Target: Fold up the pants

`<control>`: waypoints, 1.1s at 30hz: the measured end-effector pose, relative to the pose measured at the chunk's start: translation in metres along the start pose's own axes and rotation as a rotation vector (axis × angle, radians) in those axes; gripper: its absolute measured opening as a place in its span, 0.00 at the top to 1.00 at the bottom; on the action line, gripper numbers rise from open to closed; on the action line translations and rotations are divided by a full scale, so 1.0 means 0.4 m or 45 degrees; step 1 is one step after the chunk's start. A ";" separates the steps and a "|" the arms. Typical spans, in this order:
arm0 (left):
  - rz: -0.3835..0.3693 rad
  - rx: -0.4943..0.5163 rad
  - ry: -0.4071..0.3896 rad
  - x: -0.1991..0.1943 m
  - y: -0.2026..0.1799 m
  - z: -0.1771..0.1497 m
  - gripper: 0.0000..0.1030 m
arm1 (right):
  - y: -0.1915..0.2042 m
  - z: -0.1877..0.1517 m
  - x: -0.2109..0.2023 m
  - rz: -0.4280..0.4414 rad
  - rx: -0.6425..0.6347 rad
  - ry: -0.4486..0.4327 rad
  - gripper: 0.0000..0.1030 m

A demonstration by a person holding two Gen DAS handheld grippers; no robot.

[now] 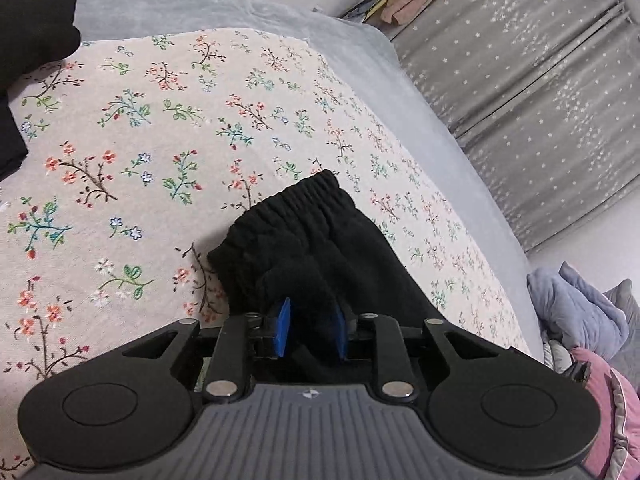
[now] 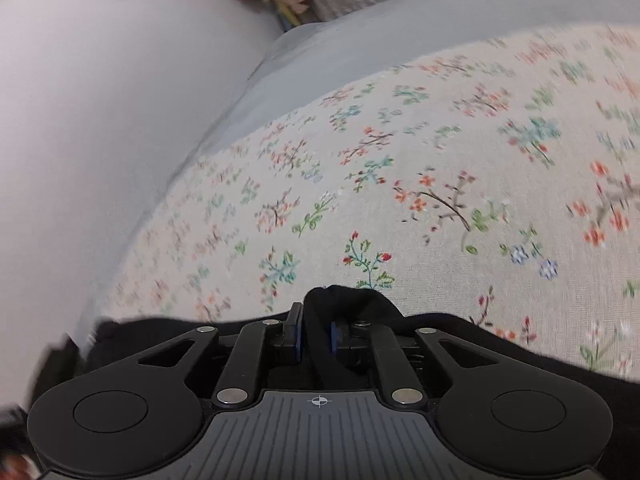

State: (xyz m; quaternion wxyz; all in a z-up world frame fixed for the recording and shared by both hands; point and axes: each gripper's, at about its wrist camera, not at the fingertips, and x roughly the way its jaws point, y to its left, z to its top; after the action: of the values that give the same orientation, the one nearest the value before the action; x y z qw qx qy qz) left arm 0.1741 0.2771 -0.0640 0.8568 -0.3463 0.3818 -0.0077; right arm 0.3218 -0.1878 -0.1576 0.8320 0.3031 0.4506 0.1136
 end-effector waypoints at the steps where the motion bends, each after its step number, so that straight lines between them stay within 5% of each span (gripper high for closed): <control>1: 0.003 0.003 0.004 0.003 0.003 0.000 0.70 | -0.011 0.001 -0.010 0.000 0.050 0.005 0.69; 4: -0.013 -0.017 0.015 0.005 0.008 0.011 0.69 | -0.052 -0.005 -0.077 -0.106 0.217 -0.163 0.29; 7: -0.015 0.015 -0.059 -0.021 0.005 0.020 0.64 | 0.013 -0.044 -0.154 -0.382 -0.014 -0.279 0.26; 10: 0.040 0.062 -0.176 -0.045 -0.003 0.021 0.33 | 0.149 -0.163 -0.199 -0.277 -0.475 -0.195 0.27; 13: 0.076 0.045 -0.148 -0.024 0.012 0.025 0.31 | 0.291 -0.315 -0.213 -0.105 -0.819 -0.086 0.28; 16: 0.059 -0.015 -0.055 0.017 0.038 0.027 0.24 | 0.393 -0.432 -0.207 0.067 -0.974 0.000 0.32; 19: 0.002 -0.074 0.055 0.065 0.055 0.034 0.10 | 0.482 -0.535 -0.182 -0.028 -1.312 -0.029 0.32; 21: 0.006 -0.126 0.107 0.105 0.062 0.037 0.13 | 0.504 -0.576 -0.146 -0.116 -1.452 -0.022 0.42; 24: 0.044 -0.115 0.077 0.125 0.047 0.035 0.32 | 0.506 -0.585 -0.094 -0.184 -1.465 0.032 0.77; 25: 0.061 -0.101 0.059 0.126 0.043 0.037 0.48 | 0.506 -0.594 -0.091 -0.208 -1.481 0.021 0.85; 26: 0.089 -0.094 0.042 0.122 0.041 0.038 0.63 | 0.510 -0.593 -0.081 -0.245 -1.499 0.015 0.89; 28: 0.054 -0.153 0.012 0.093 0.051 0.052 0.69 | 0.523 -0.577 -0.079 -0.276 -1.449 0.004 0.93; 31: -0.042 -0.153 -0.085 0.019 0.046 0.062 0.71 | 0.559 -0.569 -0.149 -0.281 -1.406 -0.122 0.93; 33: -0.026 -0.091 -0.123 -0.012 0.032 0.047 0.71 | 0.577 -0.570 -0.187 -0.257 -1.358 -0.171 0.93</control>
State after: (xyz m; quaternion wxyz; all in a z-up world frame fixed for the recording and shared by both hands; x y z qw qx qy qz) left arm 0.1799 0.2994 -0.0599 0.8612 -0.3805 0.3367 0.0141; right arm 0.1119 0.0518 -0.0600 0.9039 -0.1991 0.3034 0.2264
